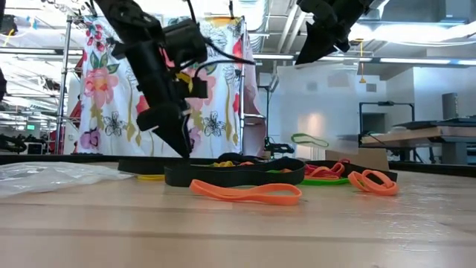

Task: Sort rubber bands
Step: Put the green rubber band into the transparent zip bag

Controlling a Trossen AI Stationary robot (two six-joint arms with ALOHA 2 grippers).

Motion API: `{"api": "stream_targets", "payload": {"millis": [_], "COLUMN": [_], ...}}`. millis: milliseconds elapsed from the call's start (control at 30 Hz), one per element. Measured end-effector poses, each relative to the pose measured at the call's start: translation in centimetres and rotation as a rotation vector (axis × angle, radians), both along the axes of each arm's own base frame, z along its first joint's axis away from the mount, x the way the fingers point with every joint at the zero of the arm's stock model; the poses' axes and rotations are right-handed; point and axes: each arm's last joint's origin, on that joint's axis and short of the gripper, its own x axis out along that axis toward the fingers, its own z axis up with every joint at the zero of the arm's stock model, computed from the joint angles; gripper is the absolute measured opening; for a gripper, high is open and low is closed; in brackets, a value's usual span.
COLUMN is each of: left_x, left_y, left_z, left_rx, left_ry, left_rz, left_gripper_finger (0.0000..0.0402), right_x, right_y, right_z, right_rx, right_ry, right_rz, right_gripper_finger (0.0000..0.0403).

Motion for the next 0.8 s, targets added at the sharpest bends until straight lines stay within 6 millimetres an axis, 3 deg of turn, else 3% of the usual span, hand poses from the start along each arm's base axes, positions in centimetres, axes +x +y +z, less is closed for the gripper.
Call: {"api": "stream_targets", "payload": {"millis": [800], "left_x": [-1.3], "left_y": [1.9], "left_z": [-1.4], "left_rx": [-0.032], "left_ry": [-0.005], "left_rz": [0.016], "left_gripper_finger": [0.0152], "right_x": [0.0], "right_y": [-0.1], "right_z": [0.0], "right_rx": [-0.020], "right_ry": [0.011], "right_rz": [0.013], "right_gripper_finger": [0.0000]}}
